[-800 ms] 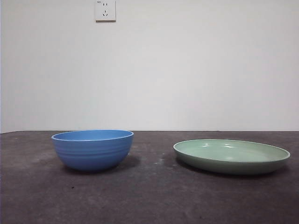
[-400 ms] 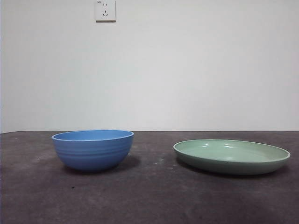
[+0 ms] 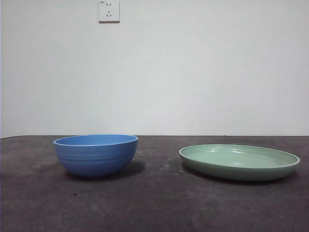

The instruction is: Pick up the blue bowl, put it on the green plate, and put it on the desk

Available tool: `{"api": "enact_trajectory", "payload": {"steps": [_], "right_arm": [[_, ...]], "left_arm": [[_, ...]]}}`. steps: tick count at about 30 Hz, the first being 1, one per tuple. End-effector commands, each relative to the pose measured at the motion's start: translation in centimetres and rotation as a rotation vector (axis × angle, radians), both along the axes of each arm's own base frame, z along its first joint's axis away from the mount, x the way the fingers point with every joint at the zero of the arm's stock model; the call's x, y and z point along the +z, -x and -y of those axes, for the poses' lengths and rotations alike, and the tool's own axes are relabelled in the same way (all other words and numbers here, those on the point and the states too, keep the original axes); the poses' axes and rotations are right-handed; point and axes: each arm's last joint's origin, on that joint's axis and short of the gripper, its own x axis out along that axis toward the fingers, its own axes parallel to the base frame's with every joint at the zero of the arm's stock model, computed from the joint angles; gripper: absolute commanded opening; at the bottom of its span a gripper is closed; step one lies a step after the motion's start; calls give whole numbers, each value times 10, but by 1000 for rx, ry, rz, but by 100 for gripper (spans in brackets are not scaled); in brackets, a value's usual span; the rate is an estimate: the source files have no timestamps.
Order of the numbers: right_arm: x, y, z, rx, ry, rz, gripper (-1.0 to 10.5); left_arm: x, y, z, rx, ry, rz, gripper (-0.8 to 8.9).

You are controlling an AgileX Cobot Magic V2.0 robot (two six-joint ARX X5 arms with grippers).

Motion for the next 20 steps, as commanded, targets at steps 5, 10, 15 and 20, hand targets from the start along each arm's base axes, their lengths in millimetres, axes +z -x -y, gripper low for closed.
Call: {"api": "enact_trajectory", "payload": {"steps": [5,10,15,20], "right_arm": [[0,-16,-10,204,28,-122,8],[-12,-21,-20,329,54,-239,8],[-15,-20,-28,413,78,-264,8],[-15,-19,-31,438,83,-259,8]], "left_arm": [[9,-10,11,-209,-49,-57,9],[1,-13,23,-324,-62,-137,9],[-4,-13,29,-391,-87,-184,9],[-4,-14,31,-403,-87,-176,9]]}}
